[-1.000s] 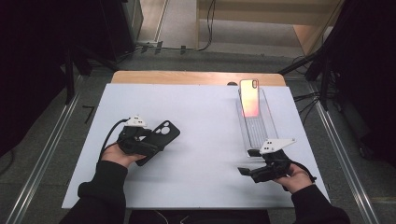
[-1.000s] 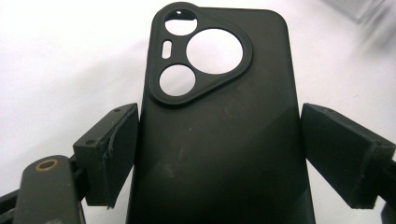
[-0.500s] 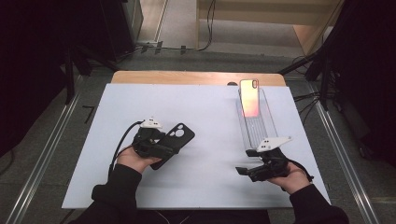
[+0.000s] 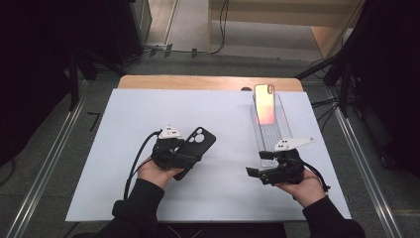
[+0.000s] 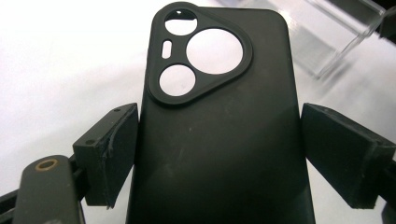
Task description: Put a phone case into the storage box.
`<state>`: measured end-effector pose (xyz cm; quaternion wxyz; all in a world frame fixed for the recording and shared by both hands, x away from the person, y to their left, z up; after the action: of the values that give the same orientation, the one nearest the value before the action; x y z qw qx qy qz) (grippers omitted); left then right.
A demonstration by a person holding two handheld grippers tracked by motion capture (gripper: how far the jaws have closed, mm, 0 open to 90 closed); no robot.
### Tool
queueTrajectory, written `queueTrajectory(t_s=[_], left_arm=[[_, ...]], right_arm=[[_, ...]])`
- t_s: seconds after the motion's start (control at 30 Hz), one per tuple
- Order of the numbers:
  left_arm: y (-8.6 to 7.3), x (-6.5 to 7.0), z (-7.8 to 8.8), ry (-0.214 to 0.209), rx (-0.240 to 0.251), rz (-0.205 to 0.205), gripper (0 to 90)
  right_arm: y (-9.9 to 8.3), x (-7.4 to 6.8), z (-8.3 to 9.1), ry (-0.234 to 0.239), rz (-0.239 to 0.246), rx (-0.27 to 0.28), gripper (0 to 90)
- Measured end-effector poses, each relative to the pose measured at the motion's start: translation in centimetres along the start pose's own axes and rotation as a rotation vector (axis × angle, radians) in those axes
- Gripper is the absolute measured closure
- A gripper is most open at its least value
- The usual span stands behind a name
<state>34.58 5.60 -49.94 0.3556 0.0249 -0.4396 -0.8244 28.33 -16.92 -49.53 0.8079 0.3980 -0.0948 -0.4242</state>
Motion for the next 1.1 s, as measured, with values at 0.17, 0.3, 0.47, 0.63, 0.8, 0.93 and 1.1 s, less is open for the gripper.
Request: queueTrajectory(t_s=[0.17,0.3,0.47,0.63,0.8,0.93,1.1], left_arm=[[0.0,0.7,-0.6,0.004,0.043,-0.010,14.4],[0.0,1.0,-0.9,0.003,0.074,-0.014,14.4],[0.2,1.3,-0.8,0.016,0.143,-0.031,14.4],[0.3,1.3,-0.8,0.036,0.210,-0.048,14.4],[0.3,1.2,-0.7,0.080,0.248,-0.091,14.4],[0.4,1.2,-0.6,0.071,0.287,-0.093,14.4],[0.4,1.5,-0.7,0.056,0.309,-0.088,14.4]], right_arm=[[0.9,-0.5,-0.4,-0.002,-0.028,-0.005,18.1],[1.6,-0.9,-0.7,-0.002,-0.028,0.001,18.1],[2.7,-1.2,-1.2,-0.008,-0.041,0.007,18.2],[4.0,-1.6,-1.8,-0.008,-0.057,0.016,18.2],[5.0,-1.9,-2.3,-0.006,-0.072,0.025,18.2],[5.8,-2.2,-2.9,-0.001,-0.083,0.027,18.2],[7.0,-2.8,-3.4,0.019,-0.084,0.029,18.1]])
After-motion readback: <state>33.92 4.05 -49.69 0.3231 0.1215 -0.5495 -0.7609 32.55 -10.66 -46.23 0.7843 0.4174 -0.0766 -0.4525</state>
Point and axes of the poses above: each handheld gripper's, and its own axes: z roughly backward along the jaws, y roughly out of its top, x roughly to its right, the point moved 9 cm from there along -z, roughly forward along the jaws, and after that the axes turned 6 degrees about -y, right-handed, at the moved point
